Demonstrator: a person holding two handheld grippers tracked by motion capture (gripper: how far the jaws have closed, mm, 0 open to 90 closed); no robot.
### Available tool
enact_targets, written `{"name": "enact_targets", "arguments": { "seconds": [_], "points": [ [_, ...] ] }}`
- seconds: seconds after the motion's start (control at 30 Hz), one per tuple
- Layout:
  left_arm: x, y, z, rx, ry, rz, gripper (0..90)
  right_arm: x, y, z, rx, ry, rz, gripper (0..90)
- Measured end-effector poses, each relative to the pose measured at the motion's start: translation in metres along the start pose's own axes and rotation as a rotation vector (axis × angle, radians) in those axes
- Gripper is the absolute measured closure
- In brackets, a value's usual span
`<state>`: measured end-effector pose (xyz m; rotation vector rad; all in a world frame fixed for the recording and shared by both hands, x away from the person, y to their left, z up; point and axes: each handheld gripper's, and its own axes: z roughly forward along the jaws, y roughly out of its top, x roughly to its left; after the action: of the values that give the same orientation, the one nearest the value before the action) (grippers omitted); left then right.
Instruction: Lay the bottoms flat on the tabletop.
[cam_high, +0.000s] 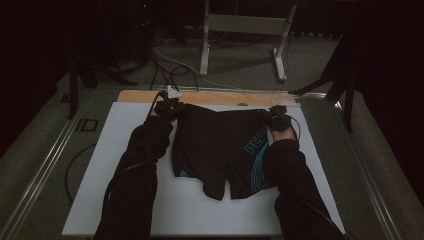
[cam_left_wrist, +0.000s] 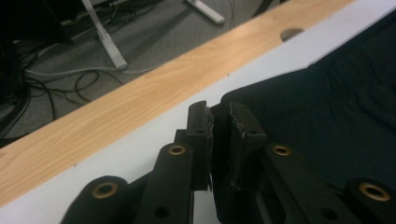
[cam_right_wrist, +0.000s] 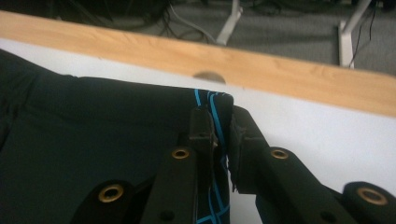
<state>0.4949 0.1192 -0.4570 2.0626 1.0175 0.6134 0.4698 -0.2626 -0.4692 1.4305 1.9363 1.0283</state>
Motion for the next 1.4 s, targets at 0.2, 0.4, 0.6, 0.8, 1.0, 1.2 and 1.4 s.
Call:
{"name": "enact_targets", "arguments": {
  "seconds": [0.2,0.4,0.6,0.8,1.0,1.2,1.4],
  "points": [
    [-0.002,-0.008,0.002,0.067,-0.037,-0.085,18.0,-0.001,-0.009,0.006,0.024,0.036,0.012,30.6],
    [-0.014,-0.01,-0.014,0.047,-0.117,-0.083,3.1,0.002,-0.012,0.004,0.056,0.145,0.004,9.6],
    [-0.021,-0.009,-0.025,0.029,-0.165,-0.07,2.6,0.01,-0.012,-0.003,0.058,0.164,-0.026,9.7],
    [-0.027,-0.014,-0.045,0.006,-0.224,-0.039,2.7,0.011,-0.013,-0.015,0.035,0.181,-0.024,9.7],
    [-0.032,-0.024,-0.068,-0.007,-0.261,-0.014,3.0,0.011,-0.017,-0.03,0.02,0.196,-0.044,9.8],
    [-0.05,-0.046,-0.098,-0.017,-0.339,0.046,4.9,0.012,-0.023,-0.053,-0.004,0.224,-0.053,10.0],
    [-0.073,-0.074,-0.13,-0.016,-0.433,0.131,16.9,0.015,-0.034,-0.077,-0.03,0.259,-0.072,10.0]
  ]
}}
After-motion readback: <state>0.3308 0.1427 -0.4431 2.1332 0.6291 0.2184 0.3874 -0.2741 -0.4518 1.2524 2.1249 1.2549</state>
